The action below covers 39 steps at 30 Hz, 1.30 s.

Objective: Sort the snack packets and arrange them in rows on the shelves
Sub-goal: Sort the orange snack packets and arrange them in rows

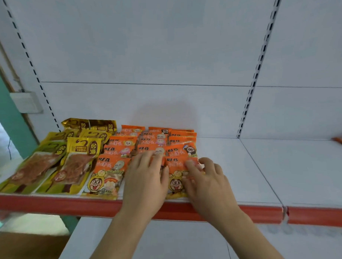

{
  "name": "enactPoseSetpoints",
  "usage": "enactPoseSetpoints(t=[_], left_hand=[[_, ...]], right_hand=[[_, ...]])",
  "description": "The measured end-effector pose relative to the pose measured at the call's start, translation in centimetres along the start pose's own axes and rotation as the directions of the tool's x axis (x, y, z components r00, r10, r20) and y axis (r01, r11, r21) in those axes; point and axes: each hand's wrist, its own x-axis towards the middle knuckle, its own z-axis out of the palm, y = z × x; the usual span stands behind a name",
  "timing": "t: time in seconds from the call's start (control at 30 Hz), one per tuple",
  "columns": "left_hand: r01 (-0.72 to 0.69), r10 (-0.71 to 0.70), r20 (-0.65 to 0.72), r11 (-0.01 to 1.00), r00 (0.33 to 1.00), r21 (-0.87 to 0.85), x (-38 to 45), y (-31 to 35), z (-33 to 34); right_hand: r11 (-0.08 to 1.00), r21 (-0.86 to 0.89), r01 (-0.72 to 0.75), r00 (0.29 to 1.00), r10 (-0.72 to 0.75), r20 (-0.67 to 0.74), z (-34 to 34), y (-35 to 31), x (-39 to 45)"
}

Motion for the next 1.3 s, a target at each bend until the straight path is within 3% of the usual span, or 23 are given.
enactPoseSetpoints(t=[0.13, 0.27, 0.57, 0.8, 1.3], left_hand=[[-0.026, 0.025, 0.044, 1.0, 0.999, 0.016, -1.1, -0.8, 0.8], [-0.035, 0.034, 0.07, 0.999, 0.997, 0.01, -1.6, -1.2, 0.8], [-0.08, 0.081, 0.004, 0.992, 0.997, -0.095, -1.4, 2.6, 0.2], [-0.176, 0.18, 0.013, 0.974, 0.984, -0.145, -1.4, 13.2, 2.1], [-0.27, 0.309, 0.162, 0.937, 0.937, -0.22, -0.9, 40.7, 10.7]], right_hand=[[0.982, -0.181, -0.05, 0.981, 0.083, 0.178, -0.5, -0.7, -0.9], [0.972, -0.233, -0.034, 0.968, 0.09, 0.235, -1.0, -1.1, -1.4], [0.973, -0.199, -0.116, 0.987, 0.136, 0.09, -4.2, 0.6, -3.6], [0.938, -0.216, -0.27, 0.961, 0.275, -0.009, -9.8, 8.9, -7.4], [0.837, -0.268, -0.477, 0.871, 0.491, -0.016, -24.9, 34.6, -13.8]])
